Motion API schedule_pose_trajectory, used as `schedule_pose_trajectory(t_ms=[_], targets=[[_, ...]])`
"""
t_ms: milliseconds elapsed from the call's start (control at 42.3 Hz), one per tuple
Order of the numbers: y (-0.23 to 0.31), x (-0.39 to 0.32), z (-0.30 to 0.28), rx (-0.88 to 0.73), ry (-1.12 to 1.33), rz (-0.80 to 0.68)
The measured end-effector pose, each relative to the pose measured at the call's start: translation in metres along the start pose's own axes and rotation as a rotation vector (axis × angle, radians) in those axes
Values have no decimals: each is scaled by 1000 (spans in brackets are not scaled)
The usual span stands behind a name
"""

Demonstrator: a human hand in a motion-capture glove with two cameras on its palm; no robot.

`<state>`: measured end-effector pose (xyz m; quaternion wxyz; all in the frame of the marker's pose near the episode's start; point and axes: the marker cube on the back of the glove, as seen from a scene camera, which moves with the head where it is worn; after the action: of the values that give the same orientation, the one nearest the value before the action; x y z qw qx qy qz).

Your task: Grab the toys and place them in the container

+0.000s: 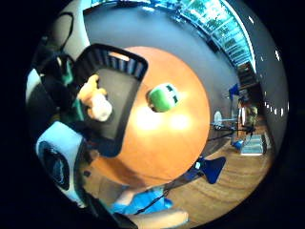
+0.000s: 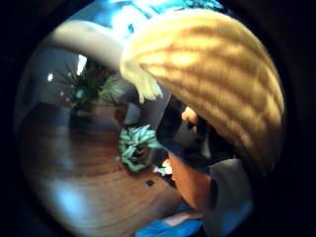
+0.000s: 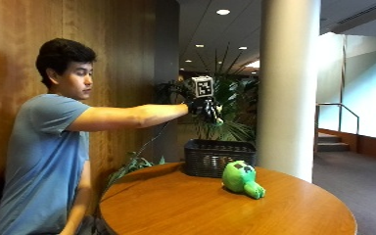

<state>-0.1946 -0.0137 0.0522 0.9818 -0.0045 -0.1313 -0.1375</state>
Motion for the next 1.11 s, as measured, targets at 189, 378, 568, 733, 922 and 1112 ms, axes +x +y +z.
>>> schedule_pose_trajectory(t_ms=[189,378,568,733,922,1112], targets=[[5,39,7,-88,124,-53],[0,48,-3,-90,175,-128],[-21,41,2,-108,255,10],[-25,94,0,-142,353,64],[-34,141,8,-157,344,59],[-40,193,38,-238,391,23]])
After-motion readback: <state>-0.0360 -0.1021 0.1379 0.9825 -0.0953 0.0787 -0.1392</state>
